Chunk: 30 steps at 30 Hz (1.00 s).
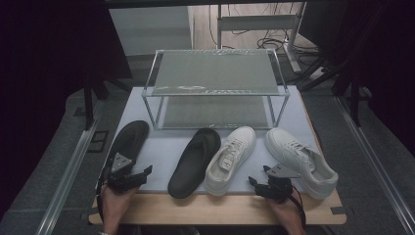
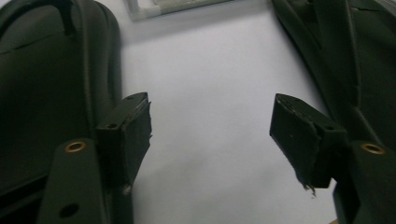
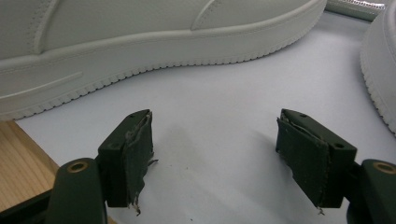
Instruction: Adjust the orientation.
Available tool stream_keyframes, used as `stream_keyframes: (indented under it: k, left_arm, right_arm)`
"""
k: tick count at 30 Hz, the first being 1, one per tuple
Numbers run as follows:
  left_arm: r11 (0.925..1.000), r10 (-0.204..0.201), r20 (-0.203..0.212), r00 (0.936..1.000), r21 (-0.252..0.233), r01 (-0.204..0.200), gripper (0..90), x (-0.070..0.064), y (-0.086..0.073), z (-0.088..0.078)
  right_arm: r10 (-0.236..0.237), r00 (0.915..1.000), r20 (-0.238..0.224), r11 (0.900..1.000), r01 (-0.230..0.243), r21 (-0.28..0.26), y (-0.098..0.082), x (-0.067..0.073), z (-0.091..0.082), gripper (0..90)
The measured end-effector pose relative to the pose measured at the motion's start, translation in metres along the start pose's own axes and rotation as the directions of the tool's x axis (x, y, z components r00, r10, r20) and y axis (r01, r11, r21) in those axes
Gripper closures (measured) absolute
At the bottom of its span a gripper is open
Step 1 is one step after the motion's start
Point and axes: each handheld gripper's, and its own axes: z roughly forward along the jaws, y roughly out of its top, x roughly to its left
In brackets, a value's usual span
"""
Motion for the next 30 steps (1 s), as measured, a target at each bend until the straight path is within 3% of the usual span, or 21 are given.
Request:
stream_keyframes:
  k: [8,23,30]
  left_arm:
    - [0.9996,-0.027,-0.016,0.9995,-0.004,0.027,40.7,0.012,0.005,-0.006]
    - [0.9967,-0.081,-0.057,0.9951,-0.008,0.08,61.4,0.038,0.011,-0.002]
    - [0.9961,-0.087,-0.078,0.9931,0.01,0.088,65.9,0.046,0.015,0.0]
  right_arm:
    - [0.0,1.0,0.0,1.0,0.0,0.0,0.0,0.0,0.0,27.4]
    - [0.0,1.0,-0.001,1.0,0.0,0.0,0.0,0.0,0.0,27.4]
    - [0.001,1.0,0.0,1.0,-0.001,0.0,0.0,0.0,0.0,27.4]
